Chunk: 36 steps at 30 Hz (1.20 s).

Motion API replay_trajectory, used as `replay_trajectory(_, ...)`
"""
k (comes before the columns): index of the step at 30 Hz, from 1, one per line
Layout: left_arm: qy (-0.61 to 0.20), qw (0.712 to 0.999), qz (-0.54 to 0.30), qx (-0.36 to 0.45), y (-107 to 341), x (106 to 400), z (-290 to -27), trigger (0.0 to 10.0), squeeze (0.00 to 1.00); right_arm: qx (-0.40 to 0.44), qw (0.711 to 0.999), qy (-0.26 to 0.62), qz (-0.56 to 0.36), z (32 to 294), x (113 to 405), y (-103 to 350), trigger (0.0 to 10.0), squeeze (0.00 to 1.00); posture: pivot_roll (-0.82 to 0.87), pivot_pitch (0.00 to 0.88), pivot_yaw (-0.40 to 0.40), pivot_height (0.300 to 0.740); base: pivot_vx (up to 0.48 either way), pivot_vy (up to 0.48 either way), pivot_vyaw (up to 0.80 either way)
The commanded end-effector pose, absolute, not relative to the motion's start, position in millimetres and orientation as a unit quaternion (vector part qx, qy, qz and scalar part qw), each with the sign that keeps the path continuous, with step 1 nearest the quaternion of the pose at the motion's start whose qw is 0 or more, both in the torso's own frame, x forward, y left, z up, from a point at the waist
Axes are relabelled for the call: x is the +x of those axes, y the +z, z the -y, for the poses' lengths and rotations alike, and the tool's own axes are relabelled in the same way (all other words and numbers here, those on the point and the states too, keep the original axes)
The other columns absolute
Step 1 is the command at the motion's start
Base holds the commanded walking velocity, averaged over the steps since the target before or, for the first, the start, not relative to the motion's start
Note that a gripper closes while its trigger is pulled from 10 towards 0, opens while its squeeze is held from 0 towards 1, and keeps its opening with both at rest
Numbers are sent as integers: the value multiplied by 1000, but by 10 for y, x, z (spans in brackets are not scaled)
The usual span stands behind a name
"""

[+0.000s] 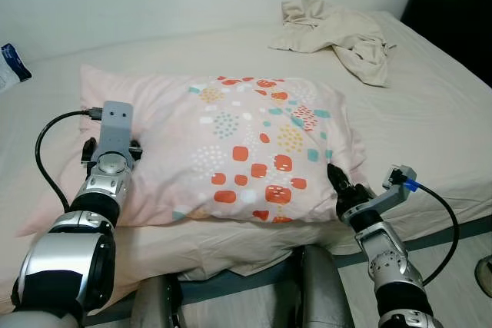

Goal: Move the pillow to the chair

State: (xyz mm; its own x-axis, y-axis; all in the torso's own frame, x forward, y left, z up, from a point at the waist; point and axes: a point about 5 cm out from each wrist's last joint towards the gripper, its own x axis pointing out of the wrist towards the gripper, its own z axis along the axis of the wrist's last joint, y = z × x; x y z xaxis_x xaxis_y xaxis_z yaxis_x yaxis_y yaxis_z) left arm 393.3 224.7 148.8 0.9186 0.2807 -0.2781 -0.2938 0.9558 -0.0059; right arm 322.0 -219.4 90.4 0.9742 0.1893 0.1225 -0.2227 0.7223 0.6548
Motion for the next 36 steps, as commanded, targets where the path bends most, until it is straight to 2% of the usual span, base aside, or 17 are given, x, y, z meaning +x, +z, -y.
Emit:
replay_trajectory(1,121,965,-203,-116,1168,3835,-2110,10000,0,370,922,110,-4,2124,3165,782,0,0,-121,262,68,531,0,0,0)
replay_trajectory(3,129,956,-209,-157,1128,3810,-2146,10000,0,371,922,109,-2,2143,3158,792,0,0,-128,259,67,531,0,0,0)
replay_trajectory(11,139,940,-252,-185,886,3677,-2160,10000,0,372,922,106,3,2171,3152,827,0,0,-139,269,66,531,0,0,0)
replay_trajectory(19,109,936,-300,-146,623,3532,-2051,10000,0,374,922,104,8,2181,3140,860,0,0,-147,283,63,531,0,0,0)
replay_trajectory(20,100,937,-306,-138,594,3518,-2021,3216,0,374,922,103,8,2184,3137,859,0,0,-147,283,63,531,0,0,0)
replay_trajectory(21,95,937,-309,-133,575,3508,-2002,3216,0,374,922,103,7,2187,3135,858,0,0,-147,283,63,531,0,0,0)
replay_trajectory(22,90,936,-314,-132,553,3496,-1981,0,0,374,922,103,7,2188,3133,860,0,0,-149,282,61,531,0,0,0)
replay_trajectory(36,50,931,-338,-132,418,3419,-1815,0,0,375,921,105,16,2182,3172,933,0,0,-141,269,64,531,0,0,0)
